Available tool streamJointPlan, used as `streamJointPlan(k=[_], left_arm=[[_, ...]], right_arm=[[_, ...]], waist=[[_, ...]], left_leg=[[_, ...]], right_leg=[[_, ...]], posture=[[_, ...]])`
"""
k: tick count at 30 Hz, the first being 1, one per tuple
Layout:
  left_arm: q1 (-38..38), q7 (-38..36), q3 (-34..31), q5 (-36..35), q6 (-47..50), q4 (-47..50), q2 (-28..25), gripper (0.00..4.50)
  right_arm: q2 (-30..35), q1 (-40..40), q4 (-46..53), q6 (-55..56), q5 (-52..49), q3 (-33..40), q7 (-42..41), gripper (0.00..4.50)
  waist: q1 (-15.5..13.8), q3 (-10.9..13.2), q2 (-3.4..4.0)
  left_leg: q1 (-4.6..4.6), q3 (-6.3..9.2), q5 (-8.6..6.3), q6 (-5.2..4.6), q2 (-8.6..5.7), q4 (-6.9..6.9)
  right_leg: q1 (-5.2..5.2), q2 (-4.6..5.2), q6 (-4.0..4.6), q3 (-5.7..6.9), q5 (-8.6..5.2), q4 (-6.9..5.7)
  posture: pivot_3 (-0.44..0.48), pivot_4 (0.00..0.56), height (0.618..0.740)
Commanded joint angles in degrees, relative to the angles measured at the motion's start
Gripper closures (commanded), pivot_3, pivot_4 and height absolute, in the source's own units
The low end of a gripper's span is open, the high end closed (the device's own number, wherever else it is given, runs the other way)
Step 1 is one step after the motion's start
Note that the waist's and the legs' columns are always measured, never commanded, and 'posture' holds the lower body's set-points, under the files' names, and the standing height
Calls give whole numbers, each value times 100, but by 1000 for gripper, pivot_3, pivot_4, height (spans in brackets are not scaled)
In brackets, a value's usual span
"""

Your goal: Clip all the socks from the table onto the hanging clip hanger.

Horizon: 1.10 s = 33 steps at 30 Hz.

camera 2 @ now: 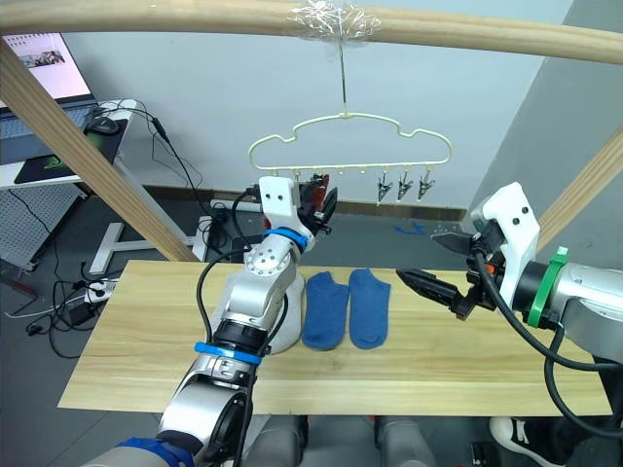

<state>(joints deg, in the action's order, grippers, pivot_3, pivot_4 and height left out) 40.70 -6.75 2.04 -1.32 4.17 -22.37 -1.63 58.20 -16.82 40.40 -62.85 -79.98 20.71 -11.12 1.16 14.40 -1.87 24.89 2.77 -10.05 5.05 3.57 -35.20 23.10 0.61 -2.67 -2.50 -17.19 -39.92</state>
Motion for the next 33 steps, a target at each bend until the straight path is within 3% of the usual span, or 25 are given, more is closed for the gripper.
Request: streamJointPlan(k=[1,18,25,33], left_arm=[[-33,14,43,43,-46,203,43,2109],[-352,-14,393,425,46,391,-33,2109],[-709,-96,451,367,141,922,33,2109],[-467,-24,308,250,72,934,207,2109]], right_arm=[[125,29,118,183,-110,117,57,24],[194,109,106,342,-134,37,187,24],[207,130,104,393,-122,8,206,24],[200,116,91,427,-98,-44,207,24]], waist=[[13,0,0],[38,0,0],[39,0,0],[38,0,0]], left_leg=[[0,0,0,0,0,0],[0,-1,0,0,0,0],[0,-1,0,-1,0,0],[0,-1,1,-1,0,-8]], right_leg=[[0,0,0,0,0,0],[0,0,0,-2,0,-1],[0,0,0,-2,0,-2],[-1,0,-3,-3,2,-3]], posture=[[-44,200,740],[-48,198,740],[-47,195,740],[-46,197,740]])
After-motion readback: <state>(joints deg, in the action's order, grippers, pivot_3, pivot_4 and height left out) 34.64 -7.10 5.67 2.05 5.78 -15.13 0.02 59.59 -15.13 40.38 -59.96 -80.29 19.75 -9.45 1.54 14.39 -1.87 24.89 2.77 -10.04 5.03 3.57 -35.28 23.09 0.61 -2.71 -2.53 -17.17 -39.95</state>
